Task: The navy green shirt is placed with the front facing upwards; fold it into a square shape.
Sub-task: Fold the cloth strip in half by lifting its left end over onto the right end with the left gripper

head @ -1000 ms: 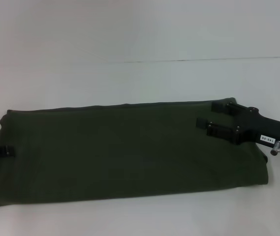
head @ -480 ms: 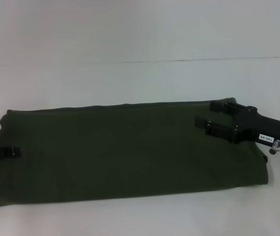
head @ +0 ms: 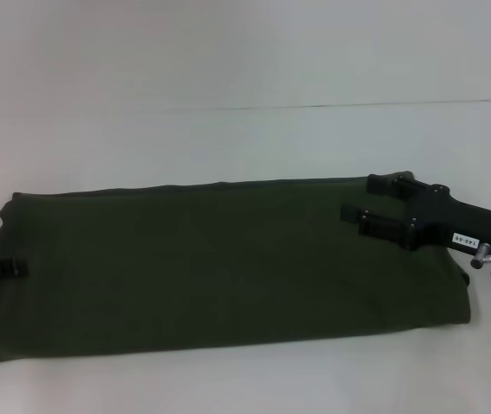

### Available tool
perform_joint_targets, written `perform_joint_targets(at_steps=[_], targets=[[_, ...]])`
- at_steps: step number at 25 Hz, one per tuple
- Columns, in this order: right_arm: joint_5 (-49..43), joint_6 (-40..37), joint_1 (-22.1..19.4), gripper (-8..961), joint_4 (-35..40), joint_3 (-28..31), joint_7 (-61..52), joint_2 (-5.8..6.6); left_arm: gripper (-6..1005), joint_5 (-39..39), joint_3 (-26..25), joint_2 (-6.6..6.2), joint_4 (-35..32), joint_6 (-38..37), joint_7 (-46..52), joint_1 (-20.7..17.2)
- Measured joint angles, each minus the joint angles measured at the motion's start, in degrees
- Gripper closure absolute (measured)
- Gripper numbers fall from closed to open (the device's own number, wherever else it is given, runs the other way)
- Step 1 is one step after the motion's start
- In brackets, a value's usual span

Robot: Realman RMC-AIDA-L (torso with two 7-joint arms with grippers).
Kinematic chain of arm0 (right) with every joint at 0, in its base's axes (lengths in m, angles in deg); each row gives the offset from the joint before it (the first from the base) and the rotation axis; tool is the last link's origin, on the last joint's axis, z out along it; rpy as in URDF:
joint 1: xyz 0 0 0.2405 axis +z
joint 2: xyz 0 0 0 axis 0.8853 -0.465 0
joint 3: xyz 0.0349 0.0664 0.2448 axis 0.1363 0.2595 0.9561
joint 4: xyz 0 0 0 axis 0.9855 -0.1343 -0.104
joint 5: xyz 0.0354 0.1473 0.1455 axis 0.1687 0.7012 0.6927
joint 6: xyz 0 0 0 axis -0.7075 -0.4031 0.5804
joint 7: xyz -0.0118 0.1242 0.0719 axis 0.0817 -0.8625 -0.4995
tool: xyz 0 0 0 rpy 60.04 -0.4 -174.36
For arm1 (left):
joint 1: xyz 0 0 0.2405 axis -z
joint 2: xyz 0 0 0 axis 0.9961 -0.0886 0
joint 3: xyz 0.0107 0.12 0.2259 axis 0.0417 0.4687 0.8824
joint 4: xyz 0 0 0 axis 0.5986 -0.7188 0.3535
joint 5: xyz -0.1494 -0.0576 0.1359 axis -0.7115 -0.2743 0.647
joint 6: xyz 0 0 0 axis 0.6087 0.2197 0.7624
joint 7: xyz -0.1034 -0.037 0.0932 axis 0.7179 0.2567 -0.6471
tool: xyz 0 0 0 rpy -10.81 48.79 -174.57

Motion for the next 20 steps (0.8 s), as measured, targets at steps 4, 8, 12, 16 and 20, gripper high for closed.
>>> perform_joint_targets(at_steps=[4,8,12,16,20], targets=[[-0.01,0.0,0.06,128,0.0,0.0,-0.01,0.0,131,0.44,0.38,0.0,0.08,0.1,0.0,0.15],[-0.05,0.0,0.11,128,0.0,0.0,-0.03,0.0,139,0.47,0.89,0.23,0.26,0.15,0.0,0.16],[-0.07,0.0,0.13,128,0.0,0.0,-0.04,0.0,147,0.34,1.3,0.35,0.39,0.14,0.03,0.2],[-0.04,-0.06,0.13,128,0.0,0.0,-0.04,0.0,155,0.13,1.33,0.42,1.09,-0.35,0.16,0.91],[0.04,-0.09,-0.02,128,0.0,0.0,-0.01,0.01,163,0.1,1.32,0.41,2.88,-0.43,0.03,1.77]])
